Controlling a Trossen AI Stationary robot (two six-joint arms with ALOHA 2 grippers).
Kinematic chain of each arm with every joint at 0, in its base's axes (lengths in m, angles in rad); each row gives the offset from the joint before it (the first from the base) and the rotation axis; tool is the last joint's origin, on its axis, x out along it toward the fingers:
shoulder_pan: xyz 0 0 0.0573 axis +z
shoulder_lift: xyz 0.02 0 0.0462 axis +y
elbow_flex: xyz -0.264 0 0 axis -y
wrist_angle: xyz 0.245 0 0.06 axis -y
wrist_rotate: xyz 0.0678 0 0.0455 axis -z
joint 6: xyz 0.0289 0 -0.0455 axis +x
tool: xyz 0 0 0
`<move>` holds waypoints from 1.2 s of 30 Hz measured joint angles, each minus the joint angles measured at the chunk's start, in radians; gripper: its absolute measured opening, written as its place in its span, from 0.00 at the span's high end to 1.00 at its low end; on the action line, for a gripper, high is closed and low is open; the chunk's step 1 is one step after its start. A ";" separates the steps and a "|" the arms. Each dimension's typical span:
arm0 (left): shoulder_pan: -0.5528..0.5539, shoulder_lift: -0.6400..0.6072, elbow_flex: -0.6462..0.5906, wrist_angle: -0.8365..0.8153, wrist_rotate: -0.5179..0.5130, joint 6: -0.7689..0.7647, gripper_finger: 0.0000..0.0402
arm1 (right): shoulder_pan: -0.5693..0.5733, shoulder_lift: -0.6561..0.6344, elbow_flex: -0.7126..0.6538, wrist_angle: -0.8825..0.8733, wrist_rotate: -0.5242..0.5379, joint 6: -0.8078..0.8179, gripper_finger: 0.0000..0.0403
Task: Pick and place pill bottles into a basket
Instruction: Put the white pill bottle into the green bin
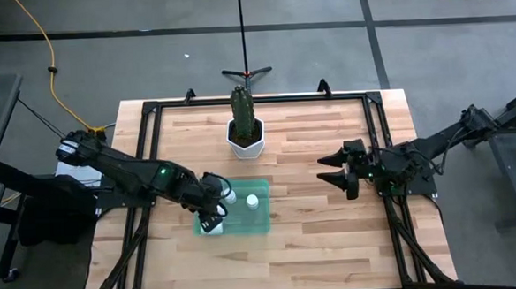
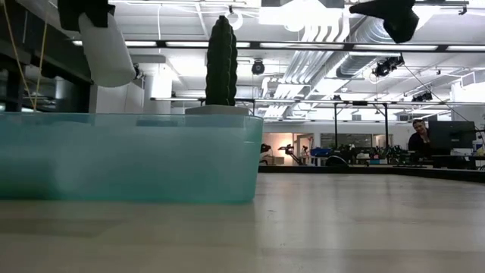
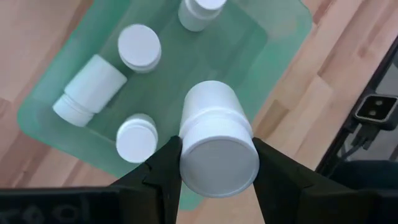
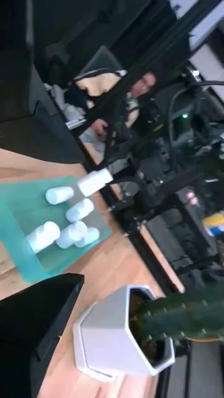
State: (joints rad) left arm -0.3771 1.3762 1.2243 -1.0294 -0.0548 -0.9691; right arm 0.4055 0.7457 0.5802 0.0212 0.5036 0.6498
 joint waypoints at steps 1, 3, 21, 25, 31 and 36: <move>0.000 0.000 0.000 0.000 -0.006 0.000 0.52 | 0.006 -0.017 -0.018 0.011 0.020 0.000 0.27; 0.000 0.000 0.000 0.000 -0.011 0.000 0.52 | 0.017 -0.054 -0.052 0.030 0.054 -0.013 0.27; -0.002 0.000 0.000 -0.013 -0.028 -0.004 0.52 | -0.158 -0.241 -0.221 0.159 0.205 -0.371 0.27; -0.002 0.000 0.000 -0.013 -0.032 -0.007 0.52 | -0.264 -0.290 -0.221 0.123 0.005 -0.381 0.27; -0.002 0.000 0.000 -0.013 -0.053 -0.008 0.52 | -0.361 -0.309 -0.221 0.057 -0.237 -0.352 0.27; -0.002 0.001 0.000 -0.013 -0.055 -0.008 0.52 | -0.365 -0.300 -0.221 -0.043 -0.282 -0.320 0.27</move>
State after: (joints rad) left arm -0.3794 1.3769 1.2243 -1.0428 -0.1101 -0.9773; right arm 0.0400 0.4455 0.3588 -0.0217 0.2214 0.3294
